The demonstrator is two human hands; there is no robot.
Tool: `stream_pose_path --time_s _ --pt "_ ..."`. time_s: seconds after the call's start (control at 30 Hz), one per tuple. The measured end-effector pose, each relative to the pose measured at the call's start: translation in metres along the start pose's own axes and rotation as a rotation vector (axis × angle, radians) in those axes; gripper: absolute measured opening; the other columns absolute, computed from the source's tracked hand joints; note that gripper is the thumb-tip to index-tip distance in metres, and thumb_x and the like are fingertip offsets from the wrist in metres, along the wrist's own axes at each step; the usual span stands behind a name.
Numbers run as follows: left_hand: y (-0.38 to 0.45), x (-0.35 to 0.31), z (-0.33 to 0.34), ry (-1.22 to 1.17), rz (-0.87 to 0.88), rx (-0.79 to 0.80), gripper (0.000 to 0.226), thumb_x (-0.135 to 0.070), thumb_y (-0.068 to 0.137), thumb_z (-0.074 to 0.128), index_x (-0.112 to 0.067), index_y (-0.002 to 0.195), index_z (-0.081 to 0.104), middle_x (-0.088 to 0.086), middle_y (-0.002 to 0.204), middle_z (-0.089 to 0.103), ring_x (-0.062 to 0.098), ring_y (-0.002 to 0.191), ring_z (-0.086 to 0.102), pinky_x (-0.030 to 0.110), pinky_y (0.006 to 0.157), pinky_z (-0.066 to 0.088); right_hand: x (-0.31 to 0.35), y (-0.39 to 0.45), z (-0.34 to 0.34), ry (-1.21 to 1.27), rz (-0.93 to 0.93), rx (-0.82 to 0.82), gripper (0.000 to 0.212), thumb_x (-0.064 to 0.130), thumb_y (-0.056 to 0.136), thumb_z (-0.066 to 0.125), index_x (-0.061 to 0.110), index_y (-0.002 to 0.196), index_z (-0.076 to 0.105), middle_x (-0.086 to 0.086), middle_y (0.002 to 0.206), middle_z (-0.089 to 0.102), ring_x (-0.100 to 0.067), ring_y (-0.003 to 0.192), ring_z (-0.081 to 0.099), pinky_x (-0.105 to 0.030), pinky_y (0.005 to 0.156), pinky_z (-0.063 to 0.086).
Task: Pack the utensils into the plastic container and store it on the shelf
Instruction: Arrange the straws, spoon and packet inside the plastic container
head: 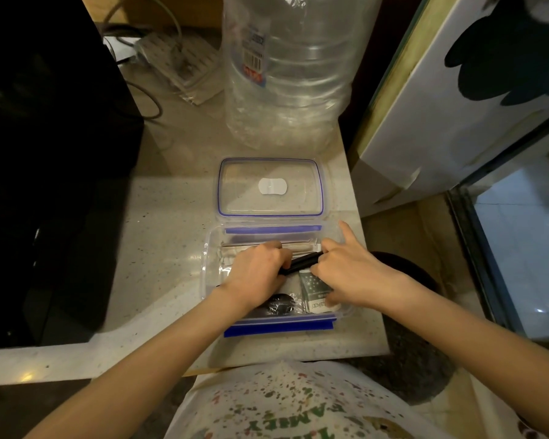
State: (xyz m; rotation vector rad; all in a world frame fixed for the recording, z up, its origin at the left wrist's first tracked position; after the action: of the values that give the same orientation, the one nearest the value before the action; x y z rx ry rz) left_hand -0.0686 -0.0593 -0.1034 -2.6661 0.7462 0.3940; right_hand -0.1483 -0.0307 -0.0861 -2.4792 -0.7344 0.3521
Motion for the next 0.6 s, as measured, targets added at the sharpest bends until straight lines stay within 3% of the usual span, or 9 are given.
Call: stream_pose_path --time_s 0.33,0.47,0.6 --pt "-0.0015 -0.0014 -0.0001 -0.013 0.036 -0.015 0.02 -0.019 0.084 0.06 -0.015 0.103 0.061 0.005 0.111 0.06 0.026 0.097 0.061 0.035 0.073 0.049 -0.0037 -0.0062 0.0082 0.015 0.003 -0.052 0.027 0.033 0.086 0.057 0.014 0.104 0.064 -0.001 0.1 0.066 -0.022 0.116 0.043 -0.061 0.112 -0.005" --pt "-0.0015 -0.0002 -0.0003 -0.051 0.054 -0.014 0.025 -0.025 0.082 0.064 -0.014 0.104 0.062 0.005 0.109 0.061 0.025 0.095 0.061 0.033 0.073 0.048 -0.0059 -0.0034 0.0038 0.057 0.005 -0.064 0.025 0.037 0.084 0.061 0.015 0.096 0.065 0.0 0.096 0.066 -0.019 0.11 0.047 -0.057 0.114 -0.002" --pt "-0.0053 0.0036 -0.0062 -0.134 0.076 -0.061 0.022 -0.026 0.086 0.061 -0.013 0.103 0.064 0.005 0.104 0.064 0.021 0.092 0.062 0.028 0.074 0.047 -0.0088 -0.0026 -0.0013 0.026 0.004 -0.078 0.032 0.04 0.086 0.059 0.015 0.106 0.063 -0.002 0.105 0.065 -0.019 0.112 0.047 -0.055 0.114 0.005"
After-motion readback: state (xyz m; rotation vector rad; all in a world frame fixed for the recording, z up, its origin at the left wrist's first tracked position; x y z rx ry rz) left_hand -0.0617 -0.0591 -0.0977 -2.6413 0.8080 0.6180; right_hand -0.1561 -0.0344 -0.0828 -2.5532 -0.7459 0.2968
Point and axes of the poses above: each hand's wrist, its own y-axis towards the middle knuckle, its own z-axis out of the palm, x = y × z, the point moved 8 cm from there along y, towards the middle knuckle
